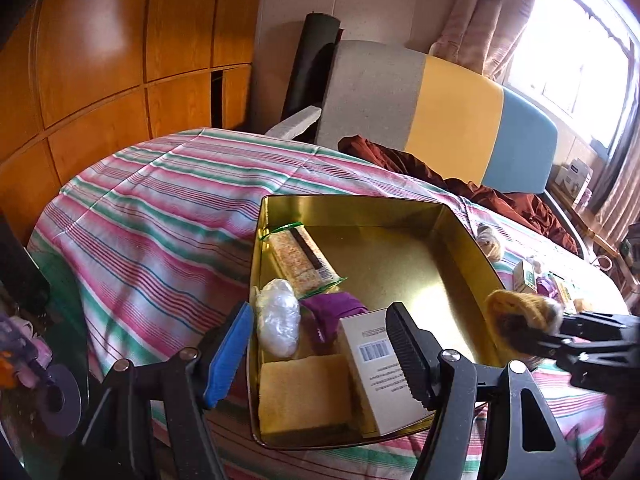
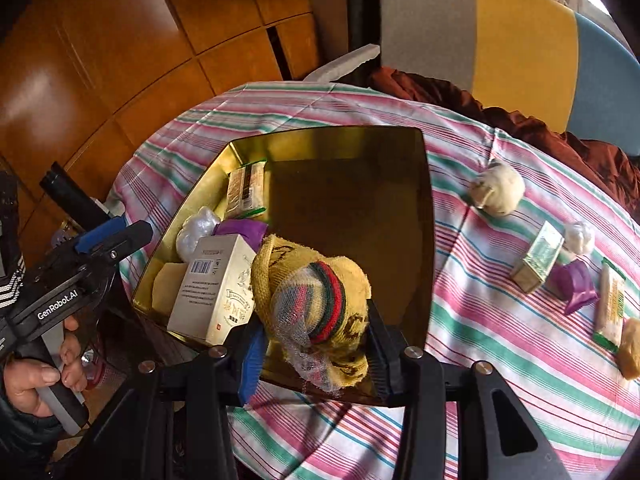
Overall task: Organize objects
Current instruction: 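Carry the yellow knitted sock into the gold tray with the right tool and release, then grasp the beige knitted sock with left while right grasps the green box, then carry the beige sock into the gold tray with the left tool and release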
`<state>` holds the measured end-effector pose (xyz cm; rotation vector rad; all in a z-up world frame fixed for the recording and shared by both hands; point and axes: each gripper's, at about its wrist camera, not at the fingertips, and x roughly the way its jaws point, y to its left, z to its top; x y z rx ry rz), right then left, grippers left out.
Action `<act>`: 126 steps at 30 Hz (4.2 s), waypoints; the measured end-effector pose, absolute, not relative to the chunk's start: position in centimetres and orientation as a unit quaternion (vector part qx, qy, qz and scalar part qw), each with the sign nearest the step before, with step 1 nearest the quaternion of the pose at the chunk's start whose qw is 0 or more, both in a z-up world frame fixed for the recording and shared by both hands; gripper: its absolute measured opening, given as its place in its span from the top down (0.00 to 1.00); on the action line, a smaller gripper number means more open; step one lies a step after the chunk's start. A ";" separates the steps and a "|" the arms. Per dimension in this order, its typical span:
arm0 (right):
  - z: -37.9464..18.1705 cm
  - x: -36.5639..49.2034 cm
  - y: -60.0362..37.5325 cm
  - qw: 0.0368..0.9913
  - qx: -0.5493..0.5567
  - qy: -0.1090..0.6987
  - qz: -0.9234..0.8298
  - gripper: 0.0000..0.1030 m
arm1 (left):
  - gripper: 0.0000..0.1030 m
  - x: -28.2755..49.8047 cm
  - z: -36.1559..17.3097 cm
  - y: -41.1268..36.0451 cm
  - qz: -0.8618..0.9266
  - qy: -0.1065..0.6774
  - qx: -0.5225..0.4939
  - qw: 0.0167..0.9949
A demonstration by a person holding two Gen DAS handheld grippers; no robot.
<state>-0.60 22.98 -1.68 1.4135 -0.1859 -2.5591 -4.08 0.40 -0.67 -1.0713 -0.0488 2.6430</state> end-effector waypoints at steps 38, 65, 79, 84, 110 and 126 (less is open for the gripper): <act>-1.3 1.7 35.3 -0.042 0.451 -0.106 -0.885 0.18 | 0.23 -2.9 0.8 5.0 0.912 0.039 -0.361 0.188; -4.5 5.9 52.8 -0.217 0.443 -0.256 -0.831 0.17 | 0.23 -4.3 2.0 22.7 0.865 0.142 -0.364 0.315; -3.4 5.8 51.9 -0.185 0.431 -0.257 -0.845 0.17 | 0.33 -14.5 -1.5 33.6 0.823 0.189 -0.441 0.305; -3.5 5.3 51.5 -0.173 0.437 -0.250 -0.847 0.17 | 0.35 -17.2 -4.3 36.4 0.811 0.202 -0.465 0.292; -4.1 1.7 43.7 -0.024 0.477 -0.109 -0.872 0.18 | 0.50 -13.0 0.1 27.3 0.828 0.097 -0.438 0.337; -7.1 -10.0 38.2 0.090 0.585 0.172 -0.787 0.18 | 0.49 -9.3 1.6 10.6 0.852 0.003 -0.434 0.293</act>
